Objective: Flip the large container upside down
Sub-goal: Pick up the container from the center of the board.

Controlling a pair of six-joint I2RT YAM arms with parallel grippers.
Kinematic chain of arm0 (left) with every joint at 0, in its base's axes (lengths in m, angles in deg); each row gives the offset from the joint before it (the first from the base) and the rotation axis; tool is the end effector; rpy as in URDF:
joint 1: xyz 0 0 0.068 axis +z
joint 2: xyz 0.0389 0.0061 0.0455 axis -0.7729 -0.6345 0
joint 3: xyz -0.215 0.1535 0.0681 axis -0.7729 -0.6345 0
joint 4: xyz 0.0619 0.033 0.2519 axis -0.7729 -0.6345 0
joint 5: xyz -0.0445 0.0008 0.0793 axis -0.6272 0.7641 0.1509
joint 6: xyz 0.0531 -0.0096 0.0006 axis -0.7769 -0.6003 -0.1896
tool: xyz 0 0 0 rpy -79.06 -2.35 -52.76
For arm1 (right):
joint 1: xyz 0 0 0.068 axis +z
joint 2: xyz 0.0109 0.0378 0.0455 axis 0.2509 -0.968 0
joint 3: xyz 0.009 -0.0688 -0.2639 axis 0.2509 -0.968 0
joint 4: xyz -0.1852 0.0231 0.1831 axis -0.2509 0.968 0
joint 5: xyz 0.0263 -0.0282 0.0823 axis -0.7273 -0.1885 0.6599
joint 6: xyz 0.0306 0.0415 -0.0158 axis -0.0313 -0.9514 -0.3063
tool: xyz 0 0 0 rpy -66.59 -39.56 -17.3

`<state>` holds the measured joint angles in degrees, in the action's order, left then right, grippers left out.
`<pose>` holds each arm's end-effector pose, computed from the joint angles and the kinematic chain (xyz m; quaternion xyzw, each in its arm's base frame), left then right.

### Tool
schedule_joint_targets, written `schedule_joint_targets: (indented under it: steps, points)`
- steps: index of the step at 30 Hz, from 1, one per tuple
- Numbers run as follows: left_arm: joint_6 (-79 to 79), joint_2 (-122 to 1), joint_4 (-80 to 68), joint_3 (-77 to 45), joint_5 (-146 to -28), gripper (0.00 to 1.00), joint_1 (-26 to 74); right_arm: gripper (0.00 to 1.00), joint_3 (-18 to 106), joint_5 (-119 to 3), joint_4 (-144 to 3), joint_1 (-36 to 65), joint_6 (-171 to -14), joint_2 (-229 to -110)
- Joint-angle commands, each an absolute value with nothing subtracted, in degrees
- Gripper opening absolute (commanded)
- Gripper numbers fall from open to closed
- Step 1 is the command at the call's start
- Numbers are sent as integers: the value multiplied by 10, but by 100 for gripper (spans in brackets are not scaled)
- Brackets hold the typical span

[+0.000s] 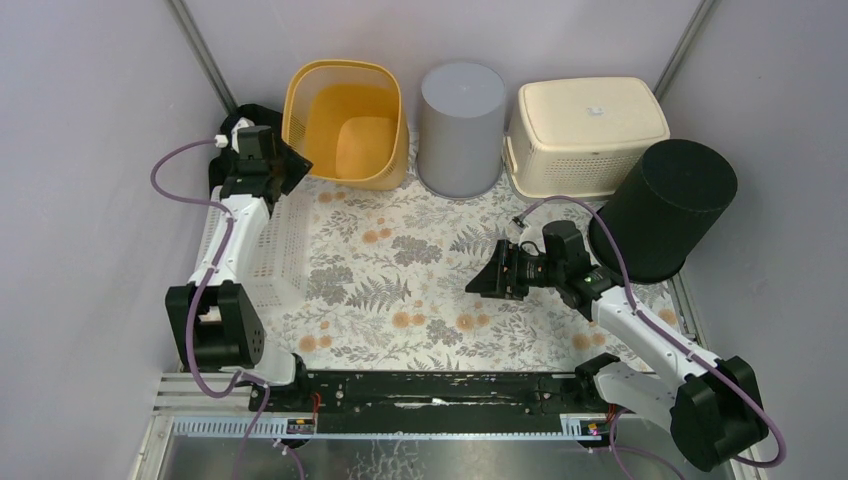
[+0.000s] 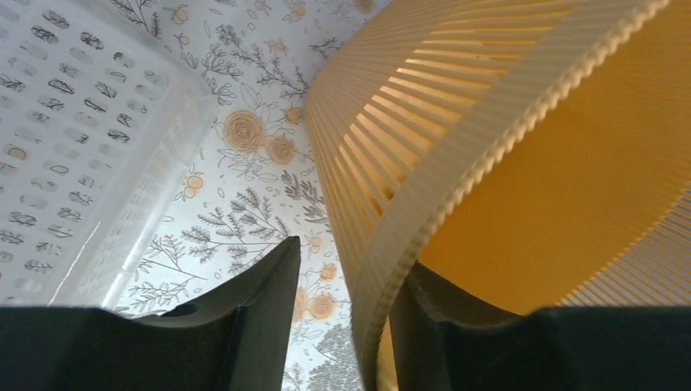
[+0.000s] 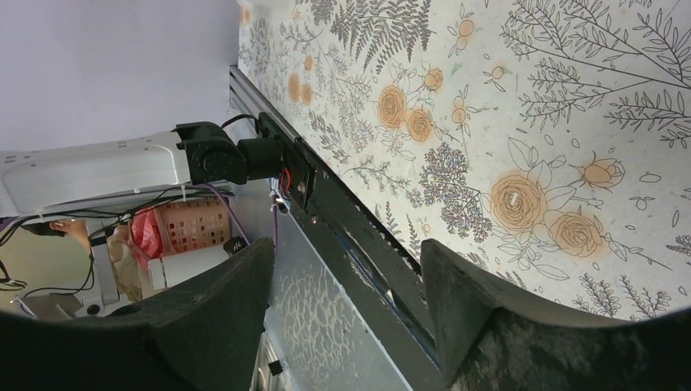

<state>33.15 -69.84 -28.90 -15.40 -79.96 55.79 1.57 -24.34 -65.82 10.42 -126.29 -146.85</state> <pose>0.3389 0.0301 0.3241 -0.3642 0.7990 -0.1679 0.4482 0.1861 0.1126 0.2360 -0.0646 0.8289 0.5093 0.2222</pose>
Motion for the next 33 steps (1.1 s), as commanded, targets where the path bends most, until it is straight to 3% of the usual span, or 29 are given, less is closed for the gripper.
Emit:
schedule_joint_targets:
  steps: [1,5,8,23,33]
  points:
    - [311,-709,-288,-164,-795,44,555,73,17,-226,-691,101,-1270,-1474]
    - [304,-715,-290,-161,-806,15,553,73,18,-226,-689,101,-1270,-1473]
    - [295,-704,-303,-159,-810,0,551,73,17,-226,-688,102,-1269,-1472]
    - [250,-473,-415,-225,-870,0,538,73,92,-253,-607,102,-1226,-1461]
    - [244,-406,-500,-222,-944,0,534,73,146,-264,-567,101,-1208,-1468]
